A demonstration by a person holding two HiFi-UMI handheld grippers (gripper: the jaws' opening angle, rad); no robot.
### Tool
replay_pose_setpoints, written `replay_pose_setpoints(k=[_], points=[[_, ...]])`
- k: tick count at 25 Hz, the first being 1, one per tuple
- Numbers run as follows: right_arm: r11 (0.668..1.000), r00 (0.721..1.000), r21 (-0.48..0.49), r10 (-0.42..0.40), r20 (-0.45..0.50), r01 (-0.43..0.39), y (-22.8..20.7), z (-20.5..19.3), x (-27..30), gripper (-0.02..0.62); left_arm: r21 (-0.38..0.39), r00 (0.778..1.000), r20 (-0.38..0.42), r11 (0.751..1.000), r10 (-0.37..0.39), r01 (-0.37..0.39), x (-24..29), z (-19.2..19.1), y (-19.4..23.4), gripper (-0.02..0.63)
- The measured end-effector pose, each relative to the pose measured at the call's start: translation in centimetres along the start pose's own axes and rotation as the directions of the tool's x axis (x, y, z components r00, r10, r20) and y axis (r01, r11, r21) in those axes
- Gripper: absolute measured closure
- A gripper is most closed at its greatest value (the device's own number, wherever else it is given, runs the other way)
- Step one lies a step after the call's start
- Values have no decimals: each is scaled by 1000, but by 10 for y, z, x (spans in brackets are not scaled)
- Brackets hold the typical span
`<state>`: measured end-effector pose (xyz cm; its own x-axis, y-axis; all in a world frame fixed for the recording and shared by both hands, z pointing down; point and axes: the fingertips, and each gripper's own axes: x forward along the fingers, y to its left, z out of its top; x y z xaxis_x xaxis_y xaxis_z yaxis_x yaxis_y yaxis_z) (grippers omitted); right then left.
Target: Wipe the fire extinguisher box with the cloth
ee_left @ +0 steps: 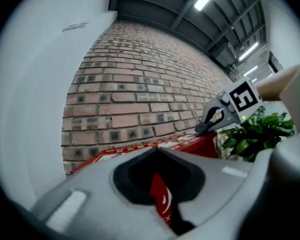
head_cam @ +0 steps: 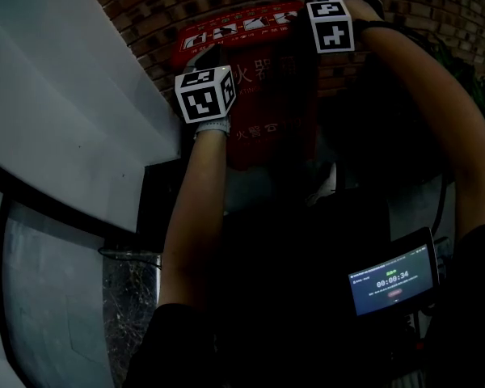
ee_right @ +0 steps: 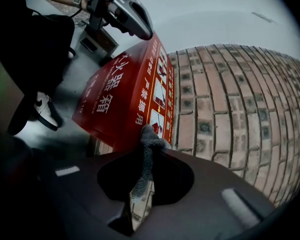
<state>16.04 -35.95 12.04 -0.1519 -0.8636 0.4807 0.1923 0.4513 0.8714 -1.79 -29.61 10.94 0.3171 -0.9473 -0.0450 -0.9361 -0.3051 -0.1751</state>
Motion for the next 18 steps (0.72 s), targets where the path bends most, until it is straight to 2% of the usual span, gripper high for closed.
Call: replay_pose_setpoints(k=[3, 6, 9, 14, 16, 18], points=[[997, 997, 32, -67, 35, 66, -10, 0, -15, 563, 27, 999, 32, 1000, -3, 2, -9, 9, -2, 606], [982, 976, 166, -125, 178, 95, -12, 24, -49, 563, 50, 998, 60, 998, -35, 32, -26, 8, -9, 606], [950, 922, 301, -184, 342, 78, 0, 57, -77, 563, 31, 992, 83, 995, -98, 96, -42, -9, -21, 606], [906, 840, 412, -295, 456, 94, 37, 96, -98, 562, -48, 963, 147, 971, -227, 236, -69, -28, -43, 606], [873, 798, 486, -327, 506, 49, 53, 109, -105, 562, -40, 947, 181, 960, -265, 276, -80, -34, -52, 606], [821, 740, 569, -352, 573, -51, 72, 123, -105, 561, -24, 936, 199, 953, -292, 302, -87, -47, -57, 606]])
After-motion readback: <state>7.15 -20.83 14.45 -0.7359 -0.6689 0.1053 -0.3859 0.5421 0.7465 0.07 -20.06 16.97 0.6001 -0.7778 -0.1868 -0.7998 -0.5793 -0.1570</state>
